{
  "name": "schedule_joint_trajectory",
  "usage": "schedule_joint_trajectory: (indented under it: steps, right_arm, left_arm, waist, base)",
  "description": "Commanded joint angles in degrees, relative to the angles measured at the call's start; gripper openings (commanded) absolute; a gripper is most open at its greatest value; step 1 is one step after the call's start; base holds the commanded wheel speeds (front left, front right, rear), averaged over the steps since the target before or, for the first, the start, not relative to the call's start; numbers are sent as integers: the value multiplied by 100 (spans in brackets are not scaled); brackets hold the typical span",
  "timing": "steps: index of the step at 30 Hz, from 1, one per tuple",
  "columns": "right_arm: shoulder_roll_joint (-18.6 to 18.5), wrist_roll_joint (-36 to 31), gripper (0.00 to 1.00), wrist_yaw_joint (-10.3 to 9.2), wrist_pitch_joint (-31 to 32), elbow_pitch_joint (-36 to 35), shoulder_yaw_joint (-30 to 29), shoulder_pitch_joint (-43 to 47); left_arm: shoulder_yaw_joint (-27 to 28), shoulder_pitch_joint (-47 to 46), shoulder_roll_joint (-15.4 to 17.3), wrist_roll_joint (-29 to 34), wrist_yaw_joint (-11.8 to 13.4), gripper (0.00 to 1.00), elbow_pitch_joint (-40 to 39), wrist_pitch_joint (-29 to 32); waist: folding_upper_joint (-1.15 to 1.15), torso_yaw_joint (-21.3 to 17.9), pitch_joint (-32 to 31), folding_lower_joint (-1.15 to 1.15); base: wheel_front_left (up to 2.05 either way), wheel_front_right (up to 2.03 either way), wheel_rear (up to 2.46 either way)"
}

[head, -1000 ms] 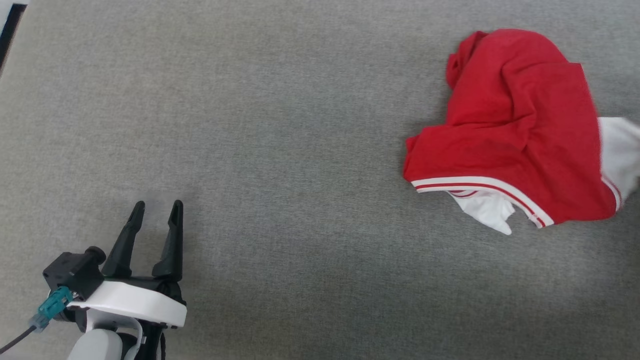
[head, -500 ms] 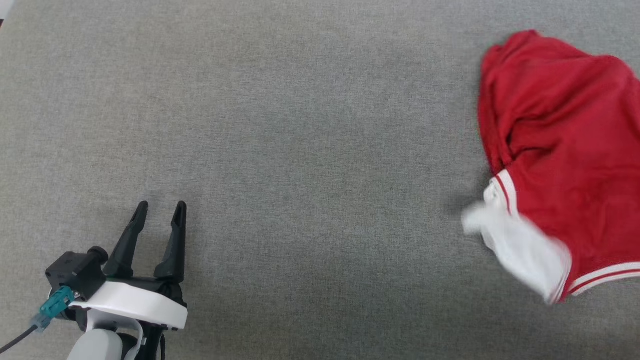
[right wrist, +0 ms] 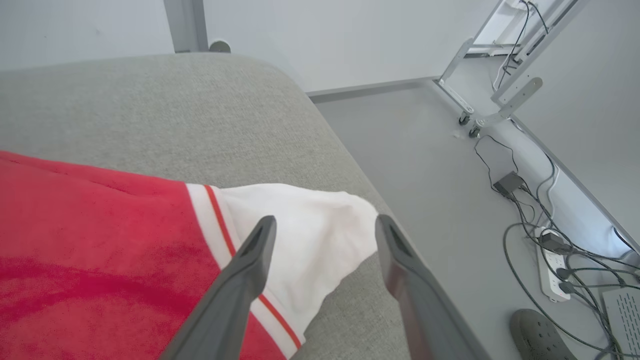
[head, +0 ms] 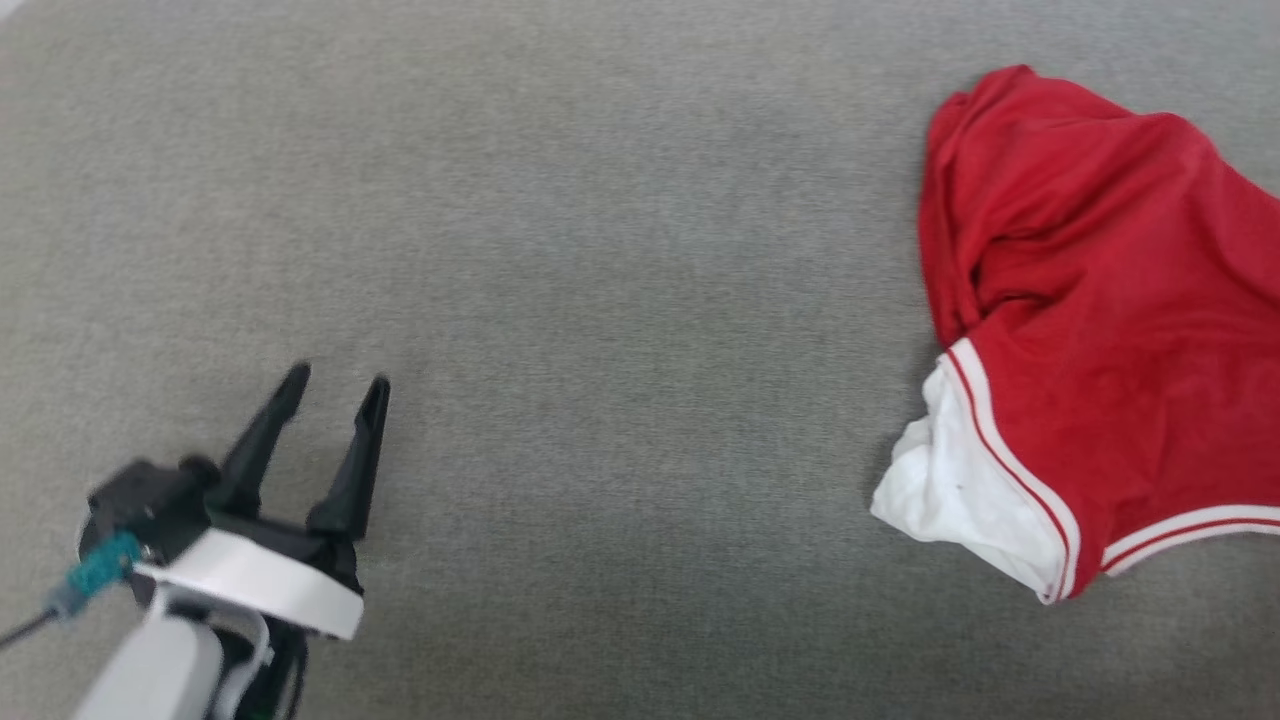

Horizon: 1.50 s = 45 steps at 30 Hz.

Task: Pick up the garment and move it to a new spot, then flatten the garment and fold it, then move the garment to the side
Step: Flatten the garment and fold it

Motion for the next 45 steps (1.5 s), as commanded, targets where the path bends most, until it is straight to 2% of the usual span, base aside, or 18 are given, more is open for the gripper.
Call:
schedule_joint_trajectory:
  steps: [1,5,8,10,11,13,16,21,27,34,40,41,42,43,44,45]
  right_arm:
    - [111,89,100,-2,-218,-58,118,53]
    - [393,226,100,-2,-830,-297,468,197]
    - [687,339,100,-1,-1143,-431,841,285]
    - [814,429,100,-3,-1321,-494,1093,335]
    - [814,429,100,-3,-1321,-494,1093,335]
    - [915,530,100,-2,-1502,-504,1306,374]
    - [986,669,100,-2,-1788,-419,1563,379]
    - [992,1212,100,-2,-2284,93,1838,401]
    - [987,1517,100,-2,-2890,817,2187,269]
    - [990,1668,100,-2,-3359,1407,2587,128]
    - [988,1602,100,-2,-3530,1659,2585,46]
    - [989,1589,100,-2,-3533,1672,2585,27]
    - [990,1562,100,-2,-3535,1677,2595,9]
    - [989,1554,100,-2,-3528,1669,2604,-10]
    - [989,1545,100,-2,-3516,1651,2604,-33]
    - [988,1527,100,-2,-3499,1626,2597,-57]
  left_arm:
    - [-147,-208,209,-90,14,100,-124,-29]
    - [-867,-795,997,-388,14,100,-492,-29]
    - [-1908,-1390,1734,-963,14,100,-767,69]
    - [-2684,-1929,2146,-1621,14,100,-1092,466]
    - [-2684,-1929,2146,-1621,14,100,-1092,466]
    - [-3339,-2471,2466,-2397,14,100,-1447,1074]
    - [-3900,-3222,2731,-3567,14,100,-1789,1948]
    - [-4505,-4127,2676,-4776,14,100,-1734,3377]
    - [-4971,-4531,2419,-5545,14,100,-1296,4605]
    - [-5028,-4430,2191,-6043,14,100,-862,4893]
    - [-4951,-4358,1859,-6366,14,100,-713,5067]
    - [-4948,-4332,1810,-6435,14,80,-687,5097]
    - [-4945,-4319,1765,-6440,14,54,-657,5119]
    - [-4958,-4323,1723,-6376,14,47,-632,5123]
    - [-4975,-4295,1673,-6375,14,29,-607,5142]
    - [-4979,-4242,1613,-6416,14,6,-582,5153]
  waist:
    - [0,-115,-36,0]
    - [0,-384,-19,0]
    - [0,-648,52,0]
    - [0,-827,129,0]
    - [0,-827,129,0]
    - [0,-1021,233,0]
    - [0,-1354,412,0]
    - [0,-1813,726,0]
    - [0,-2316,965,0]
    - [0,-2681,1044,0]
    - [0,-2690,1057,0]
    - [0,-2667,1056,0]
    - [0,-2642,1057,0]
    - [0,-2618,1062,0]
    - [0,-2592,1064,0]
    - [0,-2562,1066,0]
  base:
    - [0,0,0]
    - [0,0,0]
    - [0,0,0]
    - [0,0,0]
    - [0,0,0]
    - [0,0,0]
    - [0,0,0]
    - [0,0,0]
    - [0,0,0]
    - [0,0,0]
    - [0,0,0]
    - [0,0,0]
    - [0,0,0]
    - [0,0,0]
    - [0,0,0]
    - [0,0,0]
